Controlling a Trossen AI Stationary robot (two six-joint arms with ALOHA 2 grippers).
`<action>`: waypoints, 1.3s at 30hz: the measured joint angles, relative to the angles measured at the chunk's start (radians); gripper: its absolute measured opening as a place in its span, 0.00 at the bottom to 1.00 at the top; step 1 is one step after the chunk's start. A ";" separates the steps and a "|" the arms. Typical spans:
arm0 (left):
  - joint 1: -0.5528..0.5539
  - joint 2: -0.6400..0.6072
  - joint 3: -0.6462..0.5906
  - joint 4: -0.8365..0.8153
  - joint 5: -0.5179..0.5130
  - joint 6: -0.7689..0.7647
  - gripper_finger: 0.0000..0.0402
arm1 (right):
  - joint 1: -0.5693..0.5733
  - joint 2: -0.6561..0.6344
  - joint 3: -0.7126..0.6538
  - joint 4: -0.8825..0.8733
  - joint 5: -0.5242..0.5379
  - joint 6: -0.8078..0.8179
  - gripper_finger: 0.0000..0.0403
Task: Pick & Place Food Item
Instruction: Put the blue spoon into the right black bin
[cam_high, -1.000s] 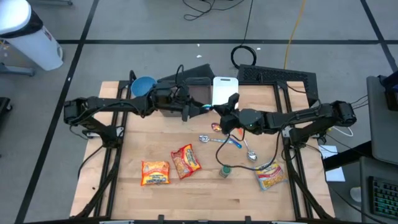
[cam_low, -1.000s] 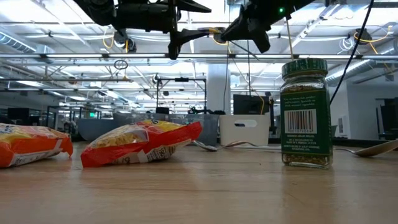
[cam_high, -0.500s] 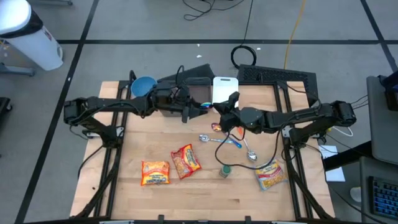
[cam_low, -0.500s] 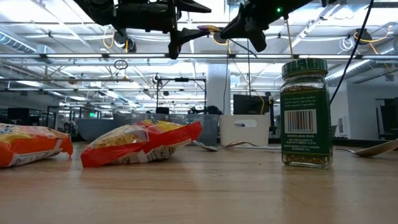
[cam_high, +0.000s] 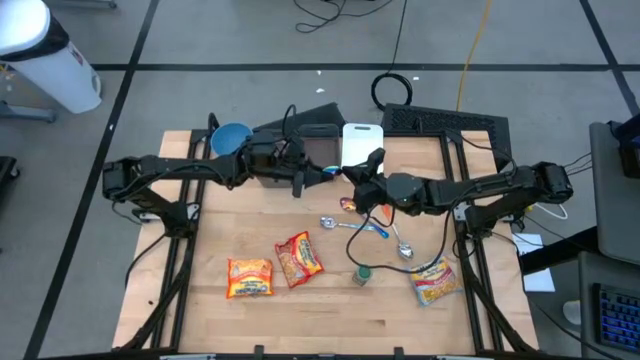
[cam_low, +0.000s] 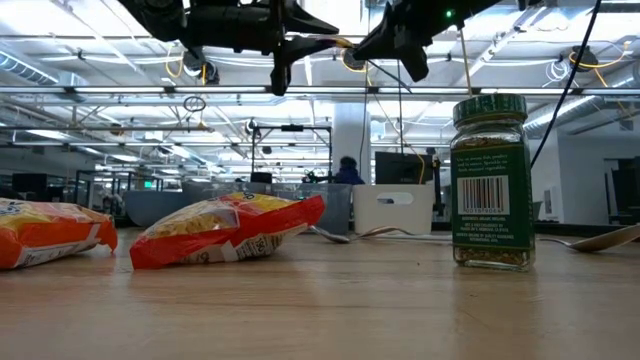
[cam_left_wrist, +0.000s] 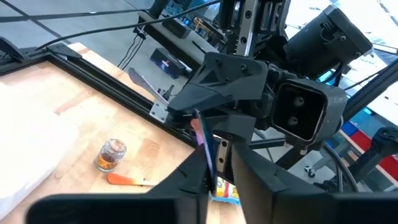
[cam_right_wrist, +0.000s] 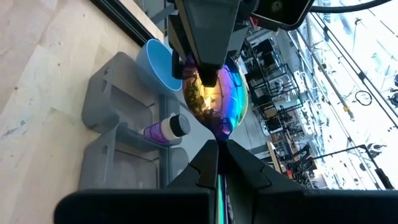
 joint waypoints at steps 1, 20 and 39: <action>0.000 0.000 0.000 0.000 0.000 0.002 0.13 | 0.000 0.000 0.000 0.000 0.000 0.000 0.01; 0.003 0.000 0.000 0.000 0.013 0.107 0.03 | 0.001 0.000 0.000 -0.003 0.000 -0.001 0.01; 0.073 -0.013 0.000 -0.001 0.115 0.162 0.02 | 0.051 -0.063 0.000 0.006 0.001 0.034 0.15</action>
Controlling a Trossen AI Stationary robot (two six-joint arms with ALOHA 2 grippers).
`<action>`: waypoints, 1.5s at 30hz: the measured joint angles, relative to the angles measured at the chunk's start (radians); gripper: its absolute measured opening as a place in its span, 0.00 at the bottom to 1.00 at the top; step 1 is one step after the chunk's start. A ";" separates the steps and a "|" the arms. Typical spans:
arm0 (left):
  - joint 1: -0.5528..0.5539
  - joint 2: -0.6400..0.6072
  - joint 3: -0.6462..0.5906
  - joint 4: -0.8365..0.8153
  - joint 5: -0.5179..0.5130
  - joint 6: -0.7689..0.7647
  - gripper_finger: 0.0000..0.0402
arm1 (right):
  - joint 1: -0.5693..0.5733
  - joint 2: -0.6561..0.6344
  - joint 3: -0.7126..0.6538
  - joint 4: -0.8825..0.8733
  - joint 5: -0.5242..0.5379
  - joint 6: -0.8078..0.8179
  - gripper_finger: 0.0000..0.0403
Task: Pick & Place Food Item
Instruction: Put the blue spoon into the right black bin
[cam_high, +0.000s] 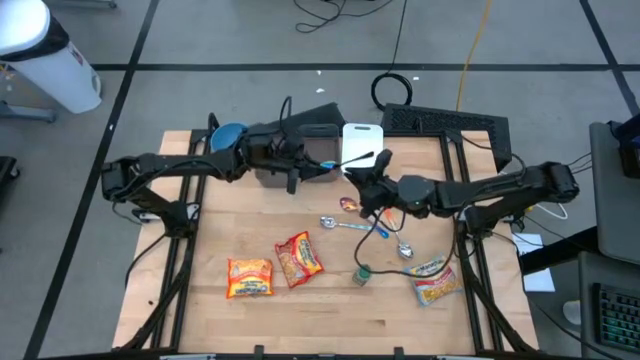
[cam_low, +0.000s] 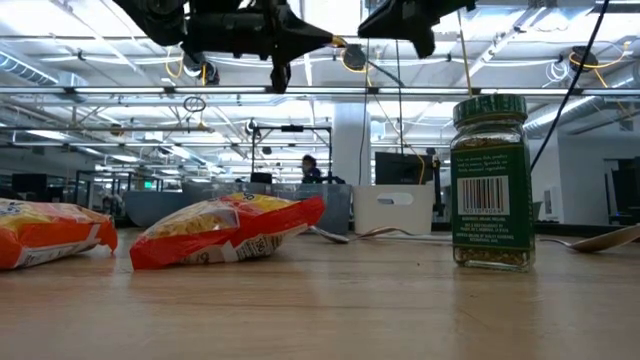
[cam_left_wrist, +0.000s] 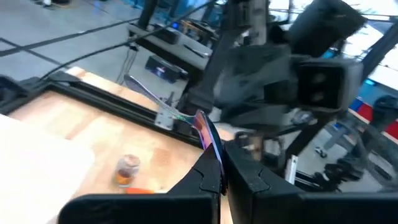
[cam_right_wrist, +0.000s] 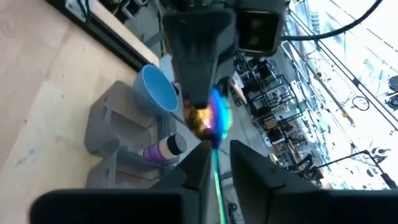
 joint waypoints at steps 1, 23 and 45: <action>0.009 -0.006 0.000 -0.007 0.017 0.001 0.02 | 0.000 -0.011 0.000 -0.010 -0.002 0.008 0.17; 0.064 -0.081 0.093 -0.477 -0.186 0.353 0.02 | -0.117 -0.214 -0.001 -0.245 -0.529 0.471 0.55; 0.016 -0.061 0.436 -1.121 -0.516 0.535 0.02 | -0.409 -0.002 0.174 -0.447 -0.838 0.477 0.49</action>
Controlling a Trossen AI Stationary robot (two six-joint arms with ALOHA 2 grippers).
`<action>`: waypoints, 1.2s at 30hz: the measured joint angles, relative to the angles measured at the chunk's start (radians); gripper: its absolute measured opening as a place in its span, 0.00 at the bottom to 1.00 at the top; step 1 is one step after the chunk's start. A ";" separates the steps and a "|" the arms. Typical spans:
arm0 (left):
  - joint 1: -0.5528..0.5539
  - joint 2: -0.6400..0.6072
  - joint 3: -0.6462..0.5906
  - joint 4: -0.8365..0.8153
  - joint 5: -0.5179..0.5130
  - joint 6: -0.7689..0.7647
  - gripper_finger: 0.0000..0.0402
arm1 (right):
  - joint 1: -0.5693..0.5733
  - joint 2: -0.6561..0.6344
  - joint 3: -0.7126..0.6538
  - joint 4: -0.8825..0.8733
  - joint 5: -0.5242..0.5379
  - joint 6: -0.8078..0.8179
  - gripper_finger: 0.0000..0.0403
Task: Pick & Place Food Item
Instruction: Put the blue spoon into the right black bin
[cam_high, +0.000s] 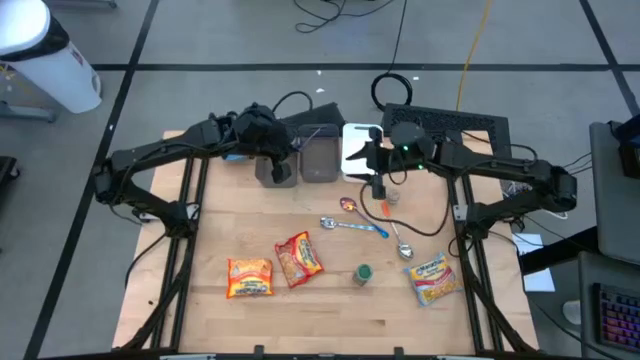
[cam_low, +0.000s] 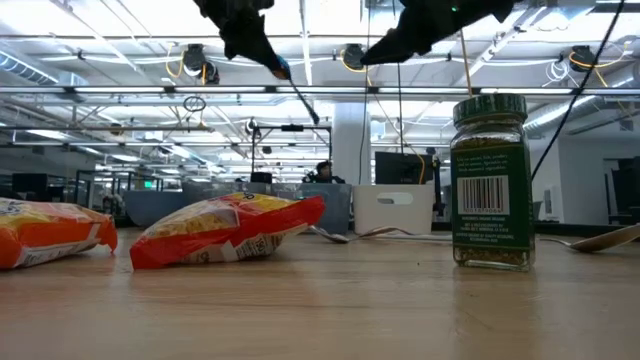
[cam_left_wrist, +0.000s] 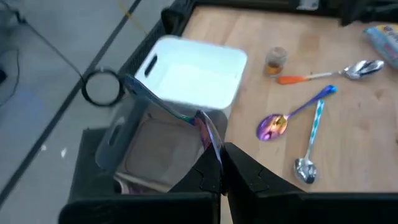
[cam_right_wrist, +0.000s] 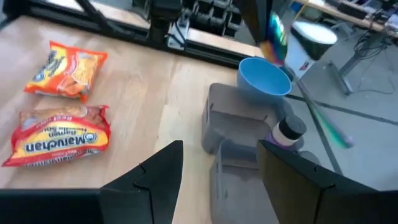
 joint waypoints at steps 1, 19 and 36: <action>0.003 0.005 0.000 -0.017 -0.001 -0.004 0.02 | 0.001 0.016 0.026 -0.028 -0.001 -0.012 0.49; 0.003 0.050 0.047 -0.193 0.005 -0.022 0.01 | 0.090 0.256 0.268 -0.103 0.081 -0.121 0.49; -0.084 0.072 0.095 -0.247 -0.088 0.011 0.01 | 0.059 0.416 0.362 0.083 -0.018 -0.175 0.49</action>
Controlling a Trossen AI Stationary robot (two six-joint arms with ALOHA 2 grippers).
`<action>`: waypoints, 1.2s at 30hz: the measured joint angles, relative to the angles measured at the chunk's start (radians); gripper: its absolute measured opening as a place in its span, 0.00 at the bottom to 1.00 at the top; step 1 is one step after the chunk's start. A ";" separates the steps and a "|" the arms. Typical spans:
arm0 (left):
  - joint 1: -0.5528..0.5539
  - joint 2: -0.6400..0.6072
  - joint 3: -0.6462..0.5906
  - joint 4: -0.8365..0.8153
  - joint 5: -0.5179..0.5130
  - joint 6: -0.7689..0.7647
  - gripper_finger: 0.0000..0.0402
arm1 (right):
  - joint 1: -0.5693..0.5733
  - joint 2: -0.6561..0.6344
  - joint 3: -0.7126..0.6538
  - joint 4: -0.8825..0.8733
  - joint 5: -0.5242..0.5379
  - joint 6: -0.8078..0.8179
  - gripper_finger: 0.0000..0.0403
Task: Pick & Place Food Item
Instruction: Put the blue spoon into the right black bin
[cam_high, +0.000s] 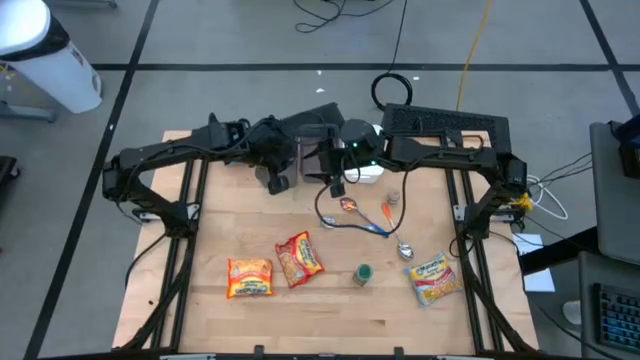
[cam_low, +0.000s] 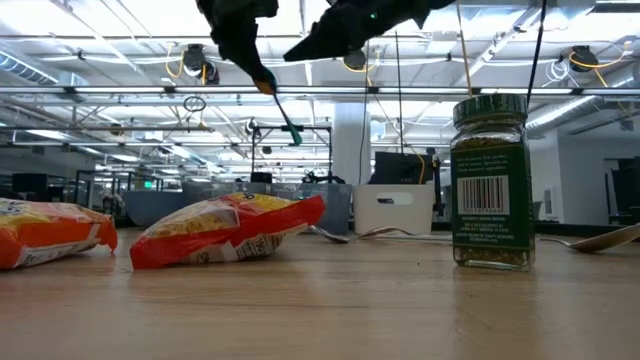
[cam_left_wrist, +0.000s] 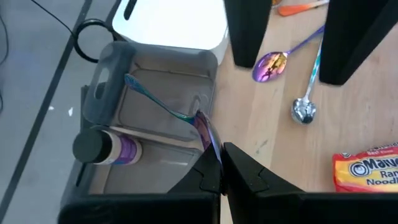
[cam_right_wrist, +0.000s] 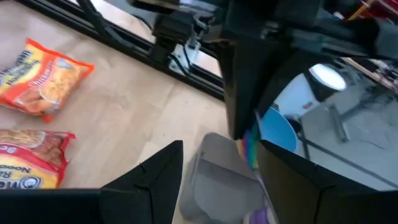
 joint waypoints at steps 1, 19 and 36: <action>-0.006 0.000 0.000 0.003 -0.002 0.002 0.01 | -0.004 0.004 0.000 0.001 -0.016 0.001 0.49; -0.077 0.004 0.000 0.067 -0.008 0.074 0.01 | -0.067 0.032 -0.001 0.001 -0.091 0.006 0.49; -0.058 0.004 0.000 0.066 -0.017 0.085 0.02 | -0.038 0.055 -0.002 0.041 -0.139 0.030 0.44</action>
